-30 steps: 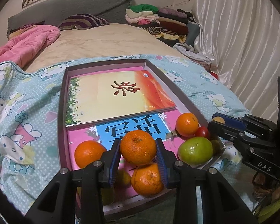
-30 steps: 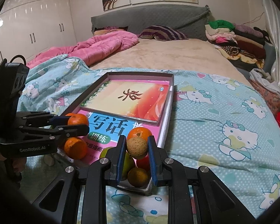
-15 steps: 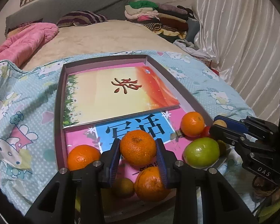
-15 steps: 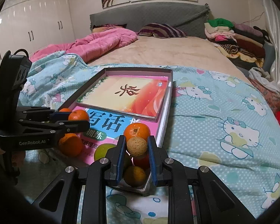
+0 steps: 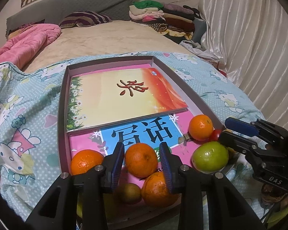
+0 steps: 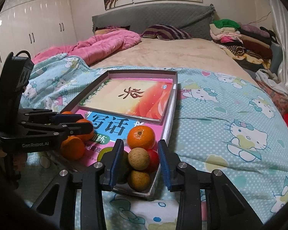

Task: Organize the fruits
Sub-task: 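Carry the mandarin and brown fruit over the tray and lower them inside, then open both tools to release the mandarin and brown fruit in the tray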

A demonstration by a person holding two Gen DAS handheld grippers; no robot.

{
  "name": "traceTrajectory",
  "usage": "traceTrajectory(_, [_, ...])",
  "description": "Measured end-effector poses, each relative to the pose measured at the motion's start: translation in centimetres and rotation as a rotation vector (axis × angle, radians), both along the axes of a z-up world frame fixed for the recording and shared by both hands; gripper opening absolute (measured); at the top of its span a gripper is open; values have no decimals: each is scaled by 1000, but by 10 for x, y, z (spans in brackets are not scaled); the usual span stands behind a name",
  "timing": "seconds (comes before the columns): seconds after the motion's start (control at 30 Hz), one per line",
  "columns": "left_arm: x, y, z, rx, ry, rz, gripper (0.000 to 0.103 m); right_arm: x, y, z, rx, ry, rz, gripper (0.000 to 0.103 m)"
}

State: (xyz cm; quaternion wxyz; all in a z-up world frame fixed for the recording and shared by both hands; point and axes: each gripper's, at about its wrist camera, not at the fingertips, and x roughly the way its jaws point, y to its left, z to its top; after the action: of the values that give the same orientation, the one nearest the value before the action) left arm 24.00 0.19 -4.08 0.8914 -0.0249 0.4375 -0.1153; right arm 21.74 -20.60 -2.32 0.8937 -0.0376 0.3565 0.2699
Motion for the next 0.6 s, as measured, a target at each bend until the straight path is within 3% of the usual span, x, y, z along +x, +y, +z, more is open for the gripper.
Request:
traceTrajectory(0.2, [0,0,0,1,0,4,38,-2,-1,2,-1,-10,-1,39])
traceTrajectory(0.33, [0,1,0,-3,0,7,38,-2,-4,2,-1,-9,-9,47])
traceTrajectory(0.6, [-1,1,1,-4,0,9,38,-3,-10,3,6,-13,-36,54])
